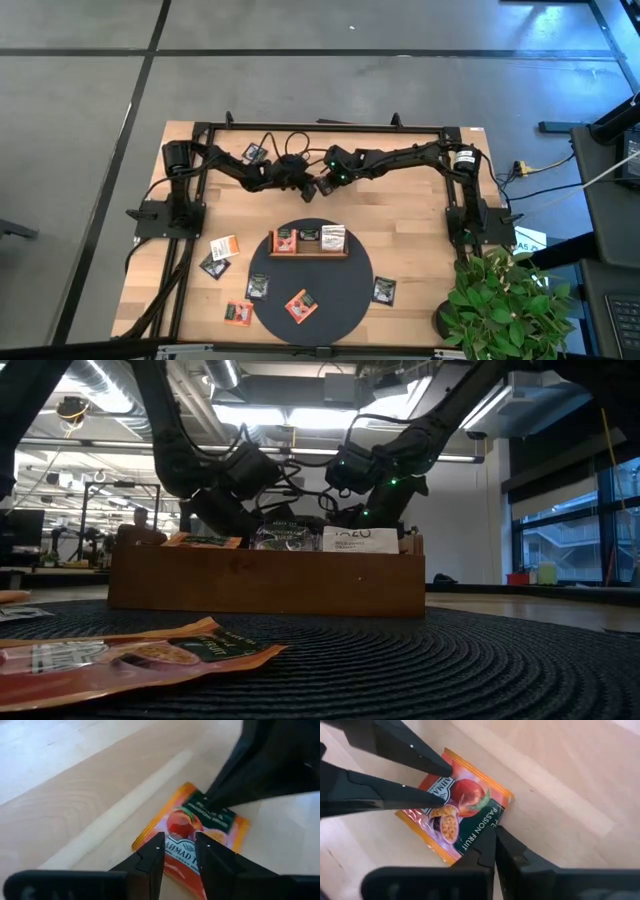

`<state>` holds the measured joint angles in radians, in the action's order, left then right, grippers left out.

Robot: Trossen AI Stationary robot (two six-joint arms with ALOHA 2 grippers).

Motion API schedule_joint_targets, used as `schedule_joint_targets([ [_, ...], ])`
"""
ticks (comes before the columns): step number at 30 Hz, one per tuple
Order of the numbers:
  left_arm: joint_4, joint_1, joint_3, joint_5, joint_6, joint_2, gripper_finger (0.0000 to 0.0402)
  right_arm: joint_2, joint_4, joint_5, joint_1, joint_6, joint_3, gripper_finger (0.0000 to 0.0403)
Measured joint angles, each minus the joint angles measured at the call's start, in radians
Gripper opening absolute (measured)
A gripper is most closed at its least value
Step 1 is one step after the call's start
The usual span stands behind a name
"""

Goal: Pick & Place Tea
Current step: Put the orange tea bag into the left section of the wooden organizer

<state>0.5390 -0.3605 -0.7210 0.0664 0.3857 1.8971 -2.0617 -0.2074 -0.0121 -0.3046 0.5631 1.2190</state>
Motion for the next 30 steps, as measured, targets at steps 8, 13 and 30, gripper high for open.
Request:
schedule_joint_targets([
  [8, -0.044, -0.004, 0.001, -0.011, -0.136, -0.116, 0.0108, 0.051, -0.041, -0.050, 0.018, -0.217, -0.004, 0.0004],
  [13, -0.146, 0.000, -0.001, -0.068, -0.285, -0.232, 0.0105, 0.126, -0.088, -0.135, 0.075, -0.411, -0.003, 0.0003],
  [30, -0.187, 0.074, -0.002, -0.157, -0.238, -0.380, 0.0108, 0.178, -0.214, -0.457, 0.333, -0.575, 0.100, 0.0001],
])
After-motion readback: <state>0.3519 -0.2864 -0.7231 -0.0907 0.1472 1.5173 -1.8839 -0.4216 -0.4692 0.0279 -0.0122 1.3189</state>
